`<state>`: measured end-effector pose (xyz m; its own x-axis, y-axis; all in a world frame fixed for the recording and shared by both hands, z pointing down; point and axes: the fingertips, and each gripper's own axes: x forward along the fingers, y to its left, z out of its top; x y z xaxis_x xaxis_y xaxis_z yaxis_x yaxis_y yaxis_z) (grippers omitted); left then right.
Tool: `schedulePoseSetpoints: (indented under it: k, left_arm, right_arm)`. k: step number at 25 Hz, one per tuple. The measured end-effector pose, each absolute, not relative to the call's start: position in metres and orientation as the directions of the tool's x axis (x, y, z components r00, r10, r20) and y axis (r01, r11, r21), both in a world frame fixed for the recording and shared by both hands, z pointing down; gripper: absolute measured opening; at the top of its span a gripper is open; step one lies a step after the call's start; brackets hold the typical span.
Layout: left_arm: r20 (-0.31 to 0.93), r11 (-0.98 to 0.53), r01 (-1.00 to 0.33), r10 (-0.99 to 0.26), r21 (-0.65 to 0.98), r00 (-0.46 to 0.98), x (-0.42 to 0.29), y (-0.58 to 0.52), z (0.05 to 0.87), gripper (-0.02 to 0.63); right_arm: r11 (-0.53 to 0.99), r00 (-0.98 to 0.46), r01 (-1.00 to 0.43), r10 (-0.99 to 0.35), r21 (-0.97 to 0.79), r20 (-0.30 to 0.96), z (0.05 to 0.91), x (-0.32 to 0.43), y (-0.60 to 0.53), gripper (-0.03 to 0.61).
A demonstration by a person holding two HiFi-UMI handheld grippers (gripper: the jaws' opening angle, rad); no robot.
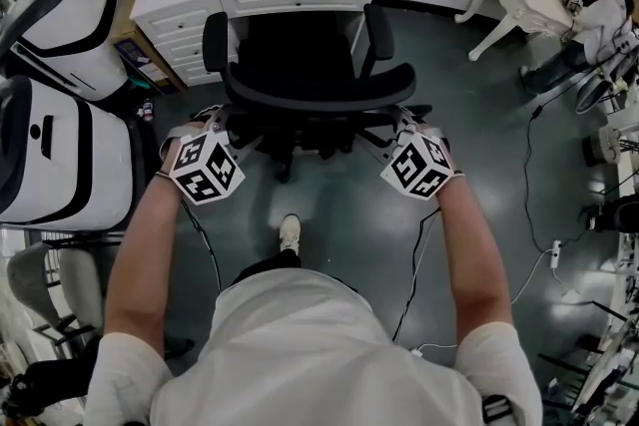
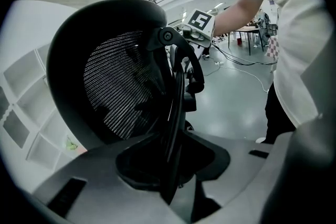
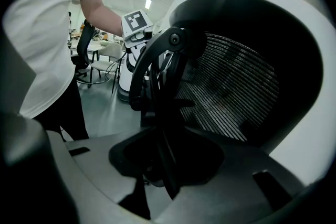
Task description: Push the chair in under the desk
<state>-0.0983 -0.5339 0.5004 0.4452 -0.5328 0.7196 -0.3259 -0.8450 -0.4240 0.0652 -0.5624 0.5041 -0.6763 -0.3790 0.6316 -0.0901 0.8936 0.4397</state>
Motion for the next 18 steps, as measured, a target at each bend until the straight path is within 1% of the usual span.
schedulePoseSetpoints:
  k: [18]
  left_arm:
    - [0.724,-0.847,-0.32,-0.529,-0.423,0.442,-0.11,-0.586,0.501,0.126]
  right_arm:
    - [0.903,-0.677,-0.098,-0.369,0.419,0.636,0.504,0.053,-0.616,0.126]
